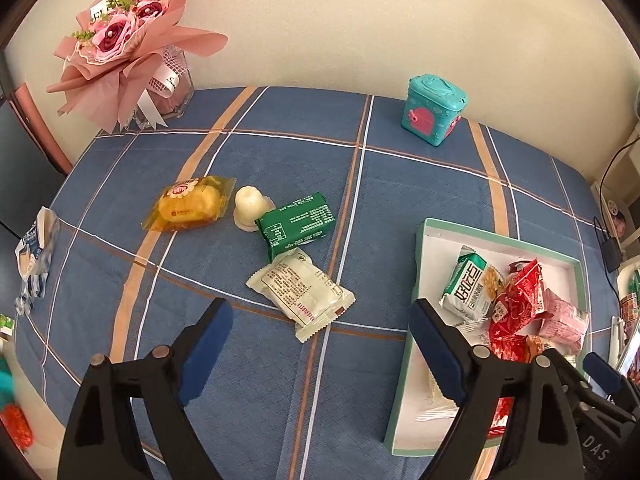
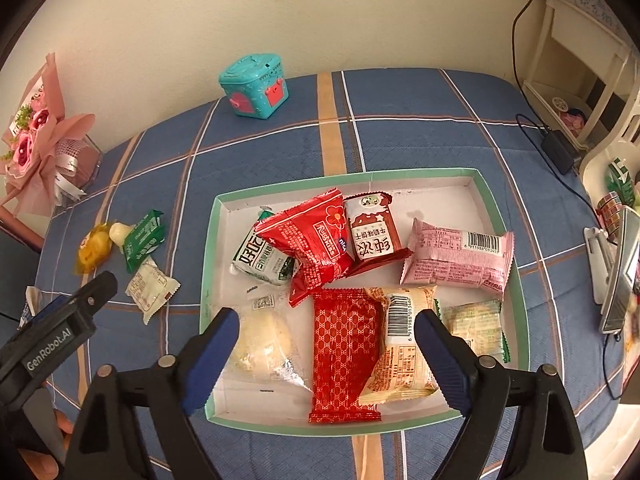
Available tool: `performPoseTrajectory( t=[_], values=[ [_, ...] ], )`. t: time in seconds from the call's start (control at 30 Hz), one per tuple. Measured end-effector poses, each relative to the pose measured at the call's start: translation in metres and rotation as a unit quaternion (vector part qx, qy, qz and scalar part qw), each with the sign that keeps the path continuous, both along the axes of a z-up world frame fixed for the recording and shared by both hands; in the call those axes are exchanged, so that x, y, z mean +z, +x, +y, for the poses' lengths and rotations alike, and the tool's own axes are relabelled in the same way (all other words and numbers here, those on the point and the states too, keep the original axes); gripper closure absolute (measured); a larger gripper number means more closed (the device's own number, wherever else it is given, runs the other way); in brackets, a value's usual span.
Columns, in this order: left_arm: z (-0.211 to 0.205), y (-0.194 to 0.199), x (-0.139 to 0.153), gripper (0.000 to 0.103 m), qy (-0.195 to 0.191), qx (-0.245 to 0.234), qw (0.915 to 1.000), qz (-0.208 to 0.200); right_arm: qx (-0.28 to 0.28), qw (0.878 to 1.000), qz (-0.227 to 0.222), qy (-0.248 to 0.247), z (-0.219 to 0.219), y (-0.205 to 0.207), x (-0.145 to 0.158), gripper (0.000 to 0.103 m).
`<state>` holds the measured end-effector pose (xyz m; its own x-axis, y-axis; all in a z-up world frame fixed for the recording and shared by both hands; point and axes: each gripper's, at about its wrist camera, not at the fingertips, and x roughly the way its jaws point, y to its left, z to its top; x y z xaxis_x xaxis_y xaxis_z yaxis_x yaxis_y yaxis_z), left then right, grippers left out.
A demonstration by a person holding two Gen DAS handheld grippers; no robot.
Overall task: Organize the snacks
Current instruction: 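Withdraw both open grippers from the tray toward the remaining snacks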
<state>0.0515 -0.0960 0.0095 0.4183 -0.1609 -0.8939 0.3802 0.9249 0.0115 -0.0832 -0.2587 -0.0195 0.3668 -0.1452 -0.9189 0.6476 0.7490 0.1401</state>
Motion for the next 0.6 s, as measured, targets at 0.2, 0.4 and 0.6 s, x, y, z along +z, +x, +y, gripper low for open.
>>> performPoseTrajectory(
  t=[0.2,0.4,0.6],
  values=[
    [0.0015,0.0004,-0.0008,0.006,0.002,0.003,1.0,-0.004,-0.007,1.0,-0.009,0.0,-0.0021,-0.0023,0.0014,0.0],
    [0.0027,0.0019,-0.0022,0.006,0.005,0.006,1.0,-0.002,-0.003,1.0,-0.01,-0.005,-0.0009,-0.0018,0.0024,0.0],
    [0.0039,0.003,-0.0018,0.006,0.018,0.018,0.9996,-0.014,-0.001,1.0,-0.009,-0.007,0.0007,-0.0003,0.0018,0.0]
  ],
)
